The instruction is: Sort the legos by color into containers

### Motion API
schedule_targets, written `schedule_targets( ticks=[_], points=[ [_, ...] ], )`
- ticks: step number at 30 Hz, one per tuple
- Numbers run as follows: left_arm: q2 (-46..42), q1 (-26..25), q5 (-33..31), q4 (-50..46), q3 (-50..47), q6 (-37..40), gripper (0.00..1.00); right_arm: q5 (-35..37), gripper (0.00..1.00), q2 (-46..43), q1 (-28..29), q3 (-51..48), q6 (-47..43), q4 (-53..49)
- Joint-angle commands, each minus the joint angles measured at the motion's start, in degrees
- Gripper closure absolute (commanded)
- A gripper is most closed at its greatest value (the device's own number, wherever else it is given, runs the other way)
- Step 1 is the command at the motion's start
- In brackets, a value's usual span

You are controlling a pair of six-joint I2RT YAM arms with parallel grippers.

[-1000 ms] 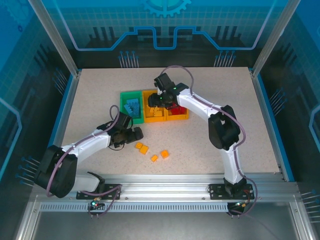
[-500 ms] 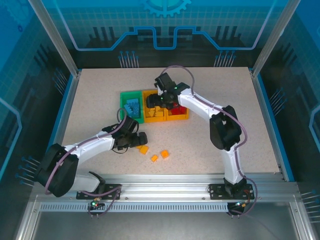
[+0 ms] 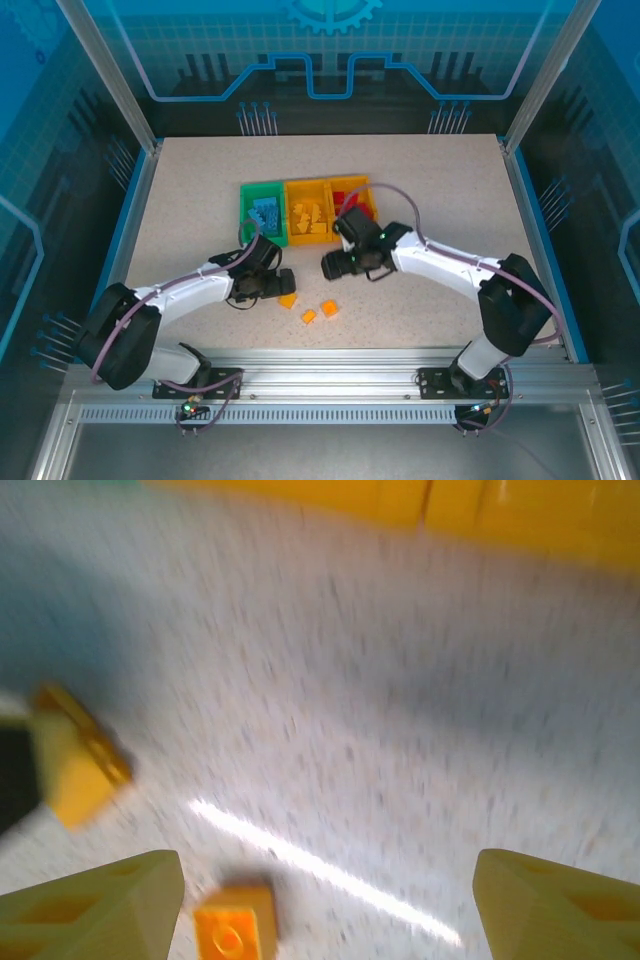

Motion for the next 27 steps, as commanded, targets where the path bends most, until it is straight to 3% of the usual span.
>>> schedule_targets(
  ticks=[1, 8, 17, 22, 27],
  points=[
    [-1.46, -0.21, -2.98, -2.43, -0.66, -0.99, 0.01, 3.73, 0.22, -3.89, 4.77, -5.07, 4.70, 2.10],
    [-2.33, -0.15, -3.37, -3.21, -0.79, -1.07, 0.01, 8.27, 0.20, -0.51, 13.62, -5.35, 8.13, 2.17],
    [-2.91, -0.05, -3.61, -2.88, -2.08, -1.99, 0.01, 9.86, 0.25, 5.64, 15.61, -2.53, 6.68, 0.42],
    [-2.85, -0.08, -3.48, -2.60, -2.29, -2.26, 0.01, 9.71, 0.31, 9.17, 15.70, -0.10, 4.91, 0.45],
    [-3.13, -0.11, -3.71, -2.94, -2.36, -2.21, 0.01, 10.09, 0.47, 12.59, 15.81, 2.05, 4.17, -2.15]
  ],
)
